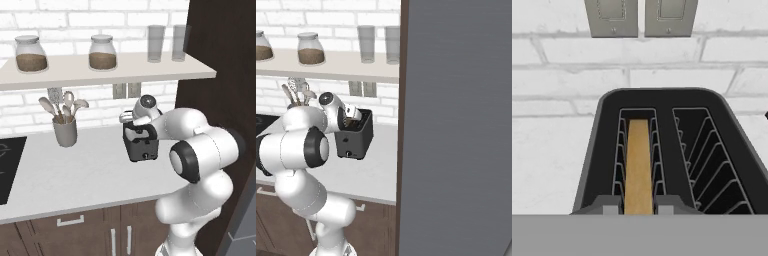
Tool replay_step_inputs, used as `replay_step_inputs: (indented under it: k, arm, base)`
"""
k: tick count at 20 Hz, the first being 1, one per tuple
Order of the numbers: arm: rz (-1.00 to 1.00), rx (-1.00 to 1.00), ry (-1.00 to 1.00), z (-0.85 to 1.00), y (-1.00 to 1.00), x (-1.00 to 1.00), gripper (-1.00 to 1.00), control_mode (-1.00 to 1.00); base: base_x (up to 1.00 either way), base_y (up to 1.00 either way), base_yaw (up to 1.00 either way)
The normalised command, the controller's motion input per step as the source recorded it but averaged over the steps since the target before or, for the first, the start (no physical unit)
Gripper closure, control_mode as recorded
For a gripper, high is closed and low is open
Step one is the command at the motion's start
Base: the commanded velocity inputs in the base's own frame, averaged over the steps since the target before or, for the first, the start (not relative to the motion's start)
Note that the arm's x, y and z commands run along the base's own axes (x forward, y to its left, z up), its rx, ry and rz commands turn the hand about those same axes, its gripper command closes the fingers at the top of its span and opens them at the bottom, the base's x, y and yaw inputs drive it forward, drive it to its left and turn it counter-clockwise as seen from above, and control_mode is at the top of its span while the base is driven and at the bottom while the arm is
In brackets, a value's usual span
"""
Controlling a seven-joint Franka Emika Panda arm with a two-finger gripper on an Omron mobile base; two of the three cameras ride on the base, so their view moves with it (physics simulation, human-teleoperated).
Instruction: Start the toaster. Once the lever pops up, take the bread to the plate on the dining counter.
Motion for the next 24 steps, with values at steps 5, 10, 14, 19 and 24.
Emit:
replay_step_inputs:
  k: [5,10,14,19,24]
  arm:
    - [0.00,0.00,-0.11,0.00,0.00,-0.32,1.00,-1.00]
    - [0.00,0.00,-0.20,0.19,0.00,-0.20,1.00,-1.00]
    - [0.00,0.00,-0.25,0.38,0.00,-0.11,1.00,-1.00]
    - [0.00,0.00,-0.23,0.40,0.00,-0.18,1.00,-1.00]
    - [0.00,0.00,-0.13,0.26,0.00,-0.34,1.00,-1.00]
  base:
    - [0.00,0.00,0.00]
    - [0.00,0.00,0.00]
    - [0.00,0.00,0.00]
    - [0.00,0.00,0.00]
    - [0.00,0.00,0.00]
